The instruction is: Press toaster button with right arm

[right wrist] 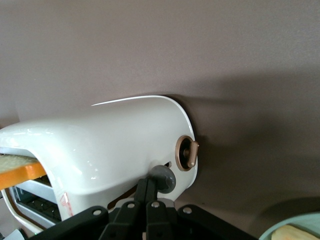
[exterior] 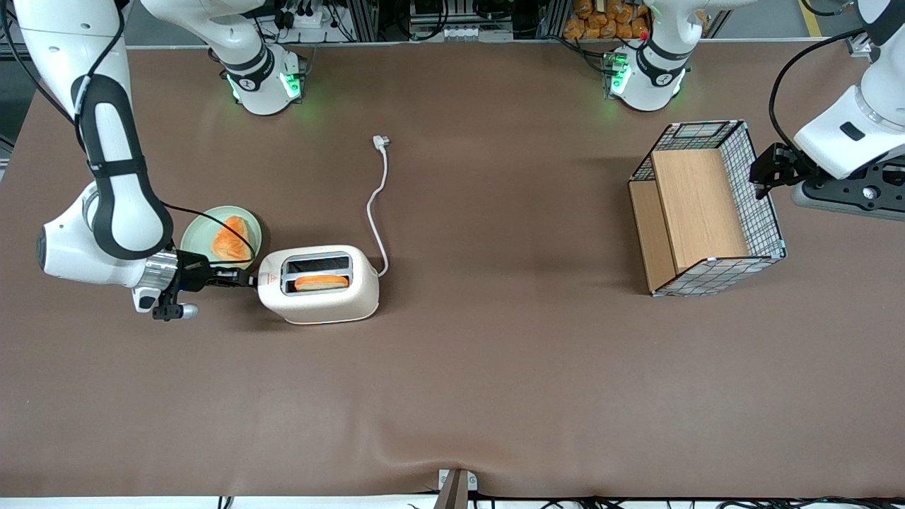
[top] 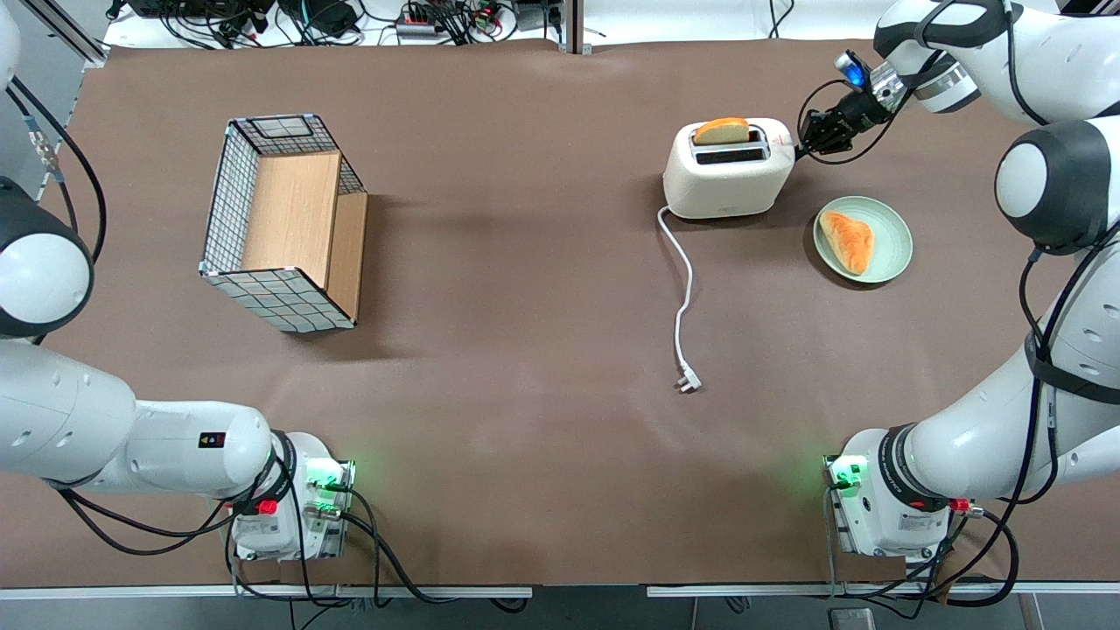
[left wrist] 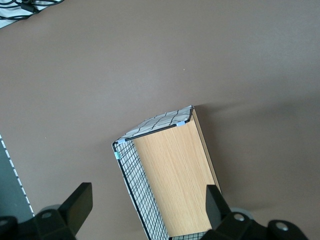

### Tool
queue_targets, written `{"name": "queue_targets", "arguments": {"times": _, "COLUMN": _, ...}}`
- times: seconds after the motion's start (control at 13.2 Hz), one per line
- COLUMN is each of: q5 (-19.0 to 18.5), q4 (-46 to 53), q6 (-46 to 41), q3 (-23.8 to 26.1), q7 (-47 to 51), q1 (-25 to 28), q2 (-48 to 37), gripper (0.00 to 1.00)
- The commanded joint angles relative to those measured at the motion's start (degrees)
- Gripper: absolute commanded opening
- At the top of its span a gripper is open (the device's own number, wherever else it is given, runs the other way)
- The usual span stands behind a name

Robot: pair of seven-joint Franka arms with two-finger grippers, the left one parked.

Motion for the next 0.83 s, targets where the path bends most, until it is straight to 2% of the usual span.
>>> {"name": "queue_targets", "arguments": {"times": 0.0, "q5": 4.5, "q4": 0.1, "q6": 1.0, "q3": 0.6, "q7": -4.6, "q1": -0.9, "q2": 2.6, "gripper": 0.00}}
{"name": "queue_targets", "arguments": {"times": 0.15, "q5": 4.7, "q4": 0.2, "q6": 1.1, "q3": 0.6, "q7": -4.9, "q1": -1.1, "q2": 3.4, "gripper": 0.00}}
{"name": "queue_targets", "arguments": {"times": 0.45, "q5": 7.7, "q4": 0.3, "q6": 1.1, "q3": 0.6, "q7": -6.7, "q1": -1.1, "q2": 4.7, "gripper": 0.00}}
{"name": "queue_targets", "arguments": {"times": 0.75, "q5": 8.2, "q4": 0.3, "q6": 1.1, "q3": 0.6, "q7": -7.9, "q1": -1.1, "q2": 5.7, "gripper": 0.00}}
